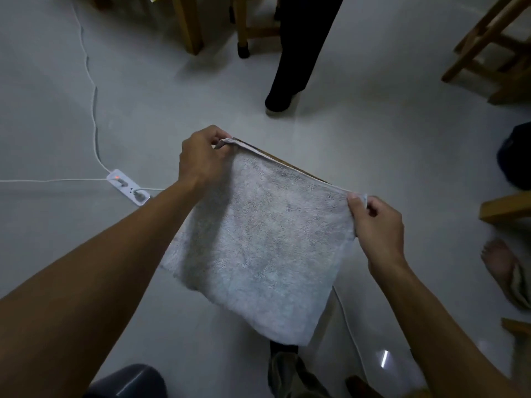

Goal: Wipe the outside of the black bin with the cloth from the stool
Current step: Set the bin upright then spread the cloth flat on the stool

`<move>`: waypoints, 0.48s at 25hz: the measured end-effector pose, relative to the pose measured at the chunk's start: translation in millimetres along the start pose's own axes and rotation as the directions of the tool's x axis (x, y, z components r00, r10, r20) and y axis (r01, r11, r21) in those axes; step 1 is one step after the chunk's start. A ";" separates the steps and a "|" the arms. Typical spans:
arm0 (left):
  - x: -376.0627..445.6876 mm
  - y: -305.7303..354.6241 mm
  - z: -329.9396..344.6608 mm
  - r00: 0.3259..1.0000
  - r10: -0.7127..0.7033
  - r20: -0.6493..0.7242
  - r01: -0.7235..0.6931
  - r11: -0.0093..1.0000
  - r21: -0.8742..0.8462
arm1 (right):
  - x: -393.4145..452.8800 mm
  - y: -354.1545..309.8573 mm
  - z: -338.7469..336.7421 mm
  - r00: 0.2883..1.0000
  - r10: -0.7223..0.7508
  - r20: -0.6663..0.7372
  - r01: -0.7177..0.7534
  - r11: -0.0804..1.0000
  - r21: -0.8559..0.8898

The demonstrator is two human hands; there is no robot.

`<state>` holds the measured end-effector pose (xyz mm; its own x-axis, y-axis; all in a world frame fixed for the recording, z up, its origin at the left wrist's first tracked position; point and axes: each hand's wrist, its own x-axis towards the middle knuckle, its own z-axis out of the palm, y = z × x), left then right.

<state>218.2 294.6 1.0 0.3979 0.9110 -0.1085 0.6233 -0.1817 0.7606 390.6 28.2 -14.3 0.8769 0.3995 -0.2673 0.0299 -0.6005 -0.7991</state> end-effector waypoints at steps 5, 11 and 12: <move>20.6 12.2 12.3 0.997 -0.064 0.051 0.065 0.998 -0.022 | 14.7 -5.8 -3.4 0.999 0.032 -0.010 -0.032 0.999 0.011; 42.2 8.4 18.8 0.966 -0.194 0.173 0.222 0.962 -0.161 | 24.4 -3.9 3.4 0.990 0.128 -0.065 -0.125 0.991 0.045; 43.9 7.4 21.3 0.952 -0.245 0.185 0.279 0.942 -0.187 | 22.9 -6.3 2.9 0.987 0.143 -0.078 -0.140 0.989 0.040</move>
<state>254.7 325.4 -11.8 0.3502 0.8431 -0.4080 0.5719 0.1525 0.8060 409.1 43.2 -16.9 0.9067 0.2545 -0.3365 -0.1129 -0.6223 -0.7746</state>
